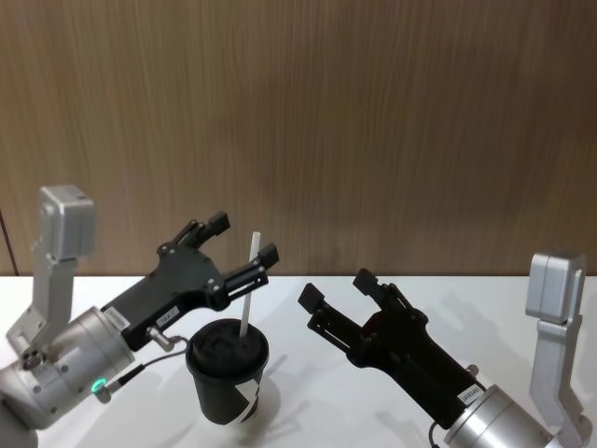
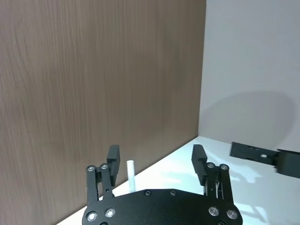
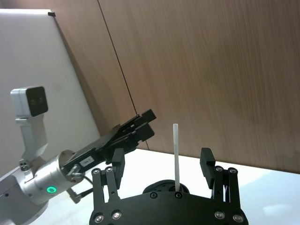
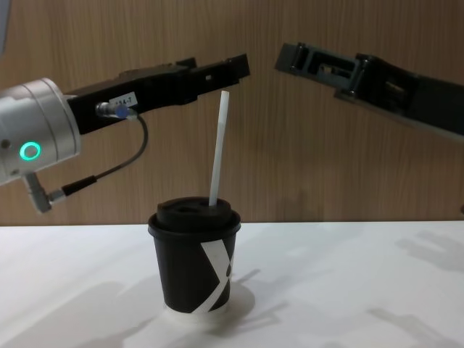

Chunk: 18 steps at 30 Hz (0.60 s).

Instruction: Pick up the straw with one hand, pass it to the other hand, and insert it into the cup.

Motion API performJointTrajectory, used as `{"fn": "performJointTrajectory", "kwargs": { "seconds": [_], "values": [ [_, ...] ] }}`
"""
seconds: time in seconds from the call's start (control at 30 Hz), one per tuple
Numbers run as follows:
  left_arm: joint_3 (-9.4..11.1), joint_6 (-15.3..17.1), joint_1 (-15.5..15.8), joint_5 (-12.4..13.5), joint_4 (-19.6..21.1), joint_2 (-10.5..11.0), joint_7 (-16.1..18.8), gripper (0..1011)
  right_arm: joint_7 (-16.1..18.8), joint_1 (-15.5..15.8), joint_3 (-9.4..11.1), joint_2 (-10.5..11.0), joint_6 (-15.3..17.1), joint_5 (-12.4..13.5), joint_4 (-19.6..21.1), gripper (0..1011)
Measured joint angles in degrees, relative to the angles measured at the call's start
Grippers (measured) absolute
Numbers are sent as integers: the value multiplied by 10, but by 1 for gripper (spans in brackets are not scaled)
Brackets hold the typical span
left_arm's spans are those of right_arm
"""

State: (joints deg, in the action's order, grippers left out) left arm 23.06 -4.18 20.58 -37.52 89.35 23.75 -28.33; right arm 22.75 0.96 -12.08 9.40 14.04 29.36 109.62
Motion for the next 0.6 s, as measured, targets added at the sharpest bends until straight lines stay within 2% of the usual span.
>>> {"fn": "performJointTrajectory", "kwargs": {
  "seconds": [0.1, 0.4, 0.6],
  "values": [
    [-6, 3, -18, -2, 22, 5, 7, 1002, 0, 0, 0, 0, 0, 0, 0, 1001],
    [-20, 13, -67, -6, 76, 15, 29, 1003, 0, 0, 0, 2, -3, 0, 0, 1001],
    [-28, 18, -97, -6, 106, 20, 44, 1003, 6, 4, 3, 14, -13, -4, 2, 1001]
  ]
}}
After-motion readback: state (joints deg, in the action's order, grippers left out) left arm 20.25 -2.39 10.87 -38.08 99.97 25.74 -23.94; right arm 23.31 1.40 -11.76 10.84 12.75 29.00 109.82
